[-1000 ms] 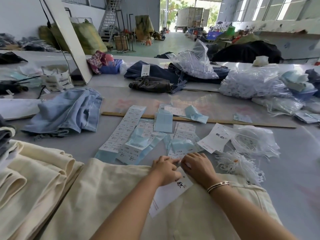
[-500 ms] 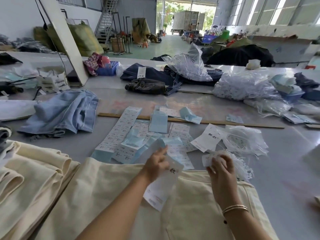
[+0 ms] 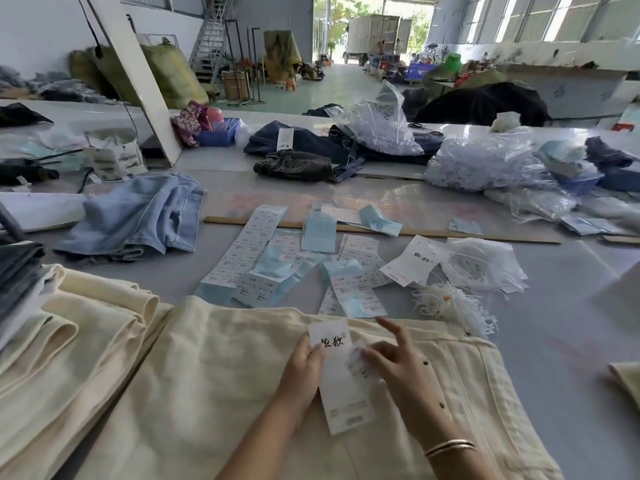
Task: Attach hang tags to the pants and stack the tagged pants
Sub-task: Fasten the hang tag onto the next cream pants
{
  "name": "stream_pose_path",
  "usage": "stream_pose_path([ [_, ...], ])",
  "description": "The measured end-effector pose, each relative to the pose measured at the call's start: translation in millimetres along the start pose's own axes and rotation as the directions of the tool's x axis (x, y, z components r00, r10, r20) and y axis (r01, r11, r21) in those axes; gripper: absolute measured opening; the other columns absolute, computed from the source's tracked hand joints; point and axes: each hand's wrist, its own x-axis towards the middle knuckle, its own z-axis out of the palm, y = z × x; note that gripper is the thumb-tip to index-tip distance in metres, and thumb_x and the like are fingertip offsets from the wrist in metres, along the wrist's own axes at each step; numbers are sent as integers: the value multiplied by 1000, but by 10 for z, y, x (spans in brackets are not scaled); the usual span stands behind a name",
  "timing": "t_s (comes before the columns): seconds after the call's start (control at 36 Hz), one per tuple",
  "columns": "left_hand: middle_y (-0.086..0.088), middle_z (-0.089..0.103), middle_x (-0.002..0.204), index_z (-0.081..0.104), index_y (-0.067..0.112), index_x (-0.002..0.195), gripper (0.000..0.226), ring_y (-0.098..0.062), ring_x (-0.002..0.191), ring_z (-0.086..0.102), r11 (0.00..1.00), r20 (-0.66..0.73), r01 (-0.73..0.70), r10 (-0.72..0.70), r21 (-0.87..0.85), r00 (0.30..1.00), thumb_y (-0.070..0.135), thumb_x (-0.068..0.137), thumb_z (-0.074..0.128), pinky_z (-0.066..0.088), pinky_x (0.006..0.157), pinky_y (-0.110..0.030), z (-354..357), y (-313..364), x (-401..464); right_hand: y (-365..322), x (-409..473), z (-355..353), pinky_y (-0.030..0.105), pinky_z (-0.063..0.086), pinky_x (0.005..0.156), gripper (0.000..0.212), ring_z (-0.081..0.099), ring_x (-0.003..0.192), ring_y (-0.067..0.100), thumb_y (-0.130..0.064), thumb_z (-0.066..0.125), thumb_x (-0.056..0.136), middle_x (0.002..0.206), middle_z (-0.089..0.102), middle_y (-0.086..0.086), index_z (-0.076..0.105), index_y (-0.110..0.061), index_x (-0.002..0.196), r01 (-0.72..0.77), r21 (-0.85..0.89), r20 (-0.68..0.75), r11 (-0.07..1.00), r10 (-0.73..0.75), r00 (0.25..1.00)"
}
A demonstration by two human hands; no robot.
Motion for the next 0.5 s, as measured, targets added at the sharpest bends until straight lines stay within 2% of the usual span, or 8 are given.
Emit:
stream_pose_path([
  [0.08, -17, 70, 101, 59, 14, 108, 21, -38, 95, 66, 999, -10, -33, 34, 30, 999, 12, 102, 40, 54, 85, -53, 30, 5, 4, 74, -30, 134, 19, 46, 51, 45, 62, 57, 10, -1, 69, 82, 65, 67, 2, 50, -28, 113, -1, -149, -9, 989, -1, 1000],
  [0.22, -15, 71, 100, 60, 16, 107, 22, -33, 90, 68, 998, 10, -55, 55, 15, 998, 12, 102, 39, 56, 78, -44, 29, -17, -16, 181, -52, 297, 34, 50, 58, 45, 62, 60, 20, 3, 70, 79, 63, 64, 6, 48, -28, 104, 13, -257, -75, 966, -34, 997],
  [0.33, -10, 72, 99, 59, 18, 110, 23, -22, 86, 69, 998, 14, -62, 63, -19, 998, 13, 102, 38, 54, 67, -29, 18, -14, -36, 216, -53, 303, 38, 46, 61, 44, 57, 58, 16, 2, 68, 80, 59, 58, 0, 48, -30, 101, 24, -274, -134, 962, -63, 989],
  [0.5, -12, 72, 99, 59, 15, 109, 20, -21, 84, 69, 997, 29, -61, 63, -41, 998, 14, 102, 40, 54, 67, -30, 2, -50, -19, 277, -40, 297, 38, 46, 62, 42, 54, 57, 12, -2, 67, 81, 60, 55, -2, 49, -28, 108, 11, -285, -157, 959, -58, 986],
])
